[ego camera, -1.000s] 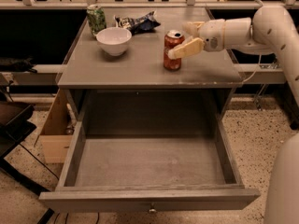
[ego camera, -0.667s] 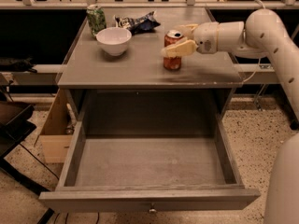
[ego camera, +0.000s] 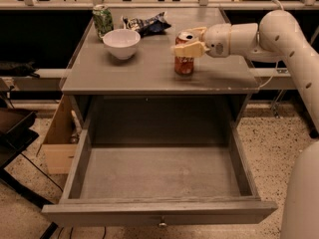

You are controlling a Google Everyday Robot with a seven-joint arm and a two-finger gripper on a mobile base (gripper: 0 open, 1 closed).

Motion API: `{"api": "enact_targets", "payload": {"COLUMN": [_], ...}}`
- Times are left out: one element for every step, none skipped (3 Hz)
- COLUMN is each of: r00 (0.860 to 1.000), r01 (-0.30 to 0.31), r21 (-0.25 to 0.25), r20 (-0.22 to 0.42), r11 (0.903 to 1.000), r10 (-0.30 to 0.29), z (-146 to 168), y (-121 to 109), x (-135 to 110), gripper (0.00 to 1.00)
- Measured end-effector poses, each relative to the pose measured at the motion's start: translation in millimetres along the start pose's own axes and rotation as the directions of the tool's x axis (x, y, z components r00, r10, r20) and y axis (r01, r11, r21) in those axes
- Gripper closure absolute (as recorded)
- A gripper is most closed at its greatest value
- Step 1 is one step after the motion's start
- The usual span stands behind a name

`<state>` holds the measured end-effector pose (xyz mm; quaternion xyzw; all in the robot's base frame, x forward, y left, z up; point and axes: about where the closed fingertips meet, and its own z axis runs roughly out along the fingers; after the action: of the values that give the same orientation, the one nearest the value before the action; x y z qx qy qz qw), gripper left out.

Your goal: Place coke can into top drawer

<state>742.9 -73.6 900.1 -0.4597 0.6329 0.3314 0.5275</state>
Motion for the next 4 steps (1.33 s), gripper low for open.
{"api": "enact_targets", "payload": {"r00": [1.000, 0.998, 0.995, 0.989], "r01": [0.009, 0.048, 0.102, 0.143], "r21": [0.000, -0.002, 0.019, 0.053], "r20": [-0.007, -0.039, -0.013, 0.028], "r11": [1.0000, 0.9988, 0.9946, 0.9883], "r10": [-0.009, -0.048, -0.101, -0.144], "z": [-3, -17, -40, -63], "y": [2, 12, 38, 80], "x": [-10, -52, -93, -111], "gripper": [0.96, 1.00, 1.00, 1.00]}}
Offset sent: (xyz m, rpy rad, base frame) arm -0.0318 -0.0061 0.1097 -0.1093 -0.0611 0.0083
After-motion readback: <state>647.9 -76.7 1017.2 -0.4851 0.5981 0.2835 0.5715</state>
